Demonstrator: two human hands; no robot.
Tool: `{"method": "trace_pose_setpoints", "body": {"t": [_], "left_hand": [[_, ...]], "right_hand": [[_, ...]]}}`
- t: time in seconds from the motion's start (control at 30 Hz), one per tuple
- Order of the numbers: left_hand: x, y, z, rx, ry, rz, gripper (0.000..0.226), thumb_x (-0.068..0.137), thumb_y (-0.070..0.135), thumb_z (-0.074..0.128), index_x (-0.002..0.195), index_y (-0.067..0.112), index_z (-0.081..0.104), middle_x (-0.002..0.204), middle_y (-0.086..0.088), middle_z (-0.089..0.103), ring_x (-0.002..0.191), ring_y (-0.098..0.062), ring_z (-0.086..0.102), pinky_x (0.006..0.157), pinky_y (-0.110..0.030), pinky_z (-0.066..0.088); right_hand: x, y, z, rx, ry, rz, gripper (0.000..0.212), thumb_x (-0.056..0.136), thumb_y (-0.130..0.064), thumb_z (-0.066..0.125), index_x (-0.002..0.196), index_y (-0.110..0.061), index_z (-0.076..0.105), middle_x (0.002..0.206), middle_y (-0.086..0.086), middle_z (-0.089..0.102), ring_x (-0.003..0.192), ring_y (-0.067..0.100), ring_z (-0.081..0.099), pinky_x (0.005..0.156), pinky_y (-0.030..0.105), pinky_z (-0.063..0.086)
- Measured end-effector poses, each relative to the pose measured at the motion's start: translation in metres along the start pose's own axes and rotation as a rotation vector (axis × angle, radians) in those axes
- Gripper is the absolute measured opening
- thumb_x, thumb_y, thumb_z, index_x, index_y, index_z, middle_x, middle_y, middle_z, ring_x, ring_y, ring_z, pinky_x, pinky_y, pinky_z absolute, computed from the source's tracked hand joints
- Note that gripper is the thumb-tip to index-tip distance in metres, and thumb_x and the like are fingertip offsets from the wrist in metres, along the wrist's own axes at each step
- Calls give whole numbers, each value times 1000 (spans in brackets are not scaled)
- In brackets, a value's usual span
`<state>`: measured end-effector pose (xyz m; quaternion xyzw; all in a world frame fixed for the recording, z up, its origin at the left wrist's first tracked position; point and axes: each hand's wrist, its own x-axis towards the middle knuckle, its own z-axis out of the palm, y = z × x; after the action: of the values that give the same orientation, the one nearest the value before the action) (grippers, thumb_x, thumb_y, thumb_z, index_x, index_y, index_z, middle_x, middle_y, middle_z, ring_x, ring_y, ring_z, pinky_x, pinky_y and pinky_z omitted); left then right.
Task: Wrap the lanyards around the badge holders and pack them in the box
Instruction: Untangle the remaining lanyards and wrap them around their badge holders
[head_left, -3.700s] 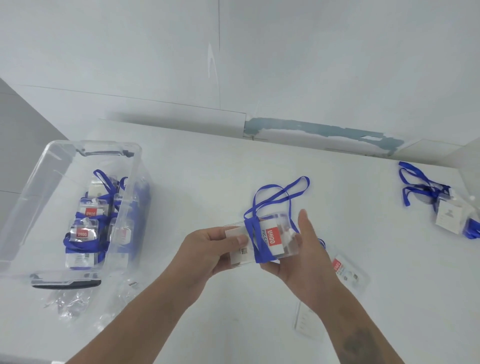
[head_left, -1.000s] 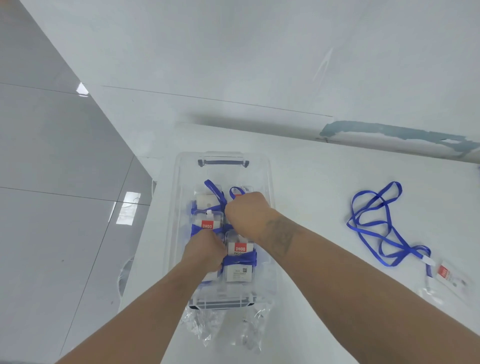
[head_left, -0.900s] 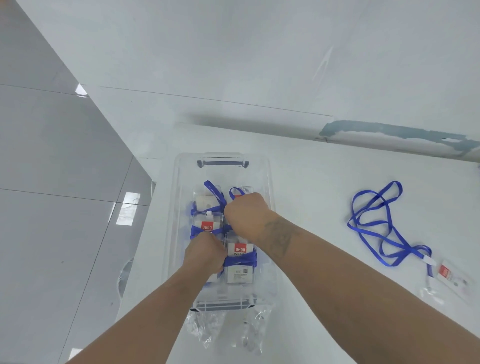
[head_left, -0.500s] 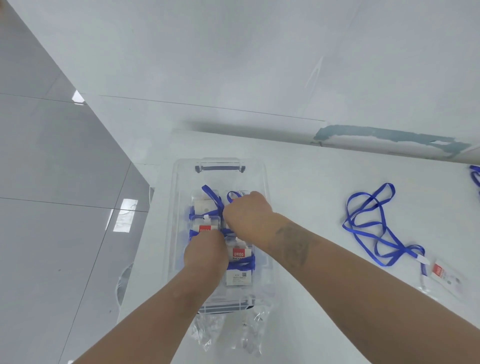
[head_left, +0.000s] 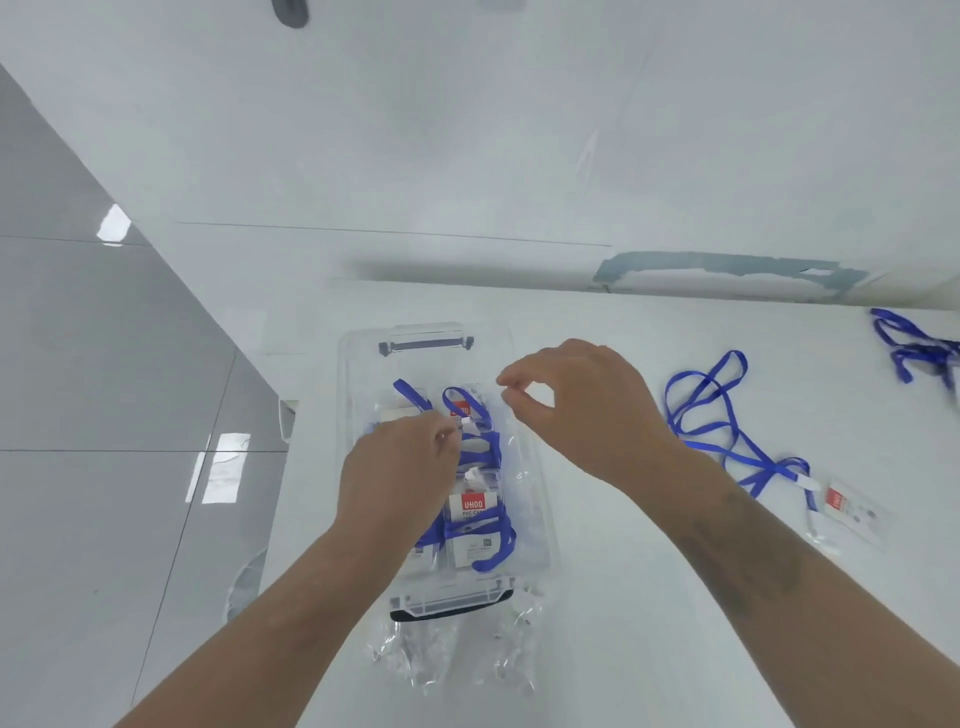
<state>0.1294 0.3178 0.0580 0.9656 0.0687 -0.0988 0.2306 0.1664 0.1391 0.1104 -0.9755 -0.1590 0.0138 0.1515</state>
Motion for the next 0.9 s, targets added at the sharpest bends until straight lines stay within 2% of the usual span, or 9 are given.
{"method": "trace_pose_setpoints", "body": {"t": [0.07,0.13,0.23,0.4,0.57,0.67,0.73,0.8,0.9], "left_hand": [[-7,2,-7,-104,73,70,23,99,35,46,103,29,67,101,12,69,94,-13,61,77,-26,50],[-13,4,-12,-153,124,140,24,98,37,50,117,34,63,117,17,63,111,-9,53,82,-20,38],[-18,6,-13,-185,205,231,32,95,37,56,126,32,58,128,17,58,120,-7,45,90,-17,32],[-28,26,-9,-207,255,322,39,92,38,58,129,28,57,133,14,56,124,-7,42,97,-19,33],[-40,65,9,-208,298,358,38,91,41,55,126,25,60,129,9,60,122,-12,47,100,-33,44],[-49,101,33,-165,275,355,37,94,39,57,128,26,58,132,11,57,124,-12,46,103,-30,38],[-54,124,48,-135,266,351,37,94,39,55,128,26,58,132,11,57,124,-13,46,101,-27,36],[-60,161,70,-128,264,330,37,93,40,53,127,26,59,131,11,58,123,-13,46,100,-31,40],[-68,201,97,-115,277,309,34,93,36,59,125,25,60,128,11,60,121,-13,49,99,-34,45]], "right_hand": [[-20,9,-4,31,114,48,17,93,-38,59,104,-35,71,98,-21,71,93,4,57,83,22,41],[-40,17,-6,37,209,91,15,91,-35,63,103,-34,72,98,-21,70,96,4,57,82,22,43],[-64,27,-9,37,255,150,20,89,-32,66,108,-33,70,106,-22,67,104,1,52,83,15,37],[-95,50,-18,43,248,228,31,88,-33,67,119,-34,65,120,-22,62,112,-1,48,89,15,34],[-119,95,-24,99,257,263,32,87,-31,67,119,-35,63,118,-26,59,108,-11,42,86,3,31],[-136,137,-29,114,267,250,33,85,-26,69,118,-32,65,115,-26,58,111,-3,47,87,9,32],[-144,167,-34,142,245,252,34,86,-25,70,118,-32,65,114,-29,55,114,-2,46,87,4,29],[-158,207,-45,165,200,247,33,87,-27,69,119,-34,64,115,-30,54,116,-3,45,88,2,28],[-178,258,-59,201,167,262,30,89,-29,65,119,-36,63,118,-27,57,117,-3,45,88,8,31]]}}
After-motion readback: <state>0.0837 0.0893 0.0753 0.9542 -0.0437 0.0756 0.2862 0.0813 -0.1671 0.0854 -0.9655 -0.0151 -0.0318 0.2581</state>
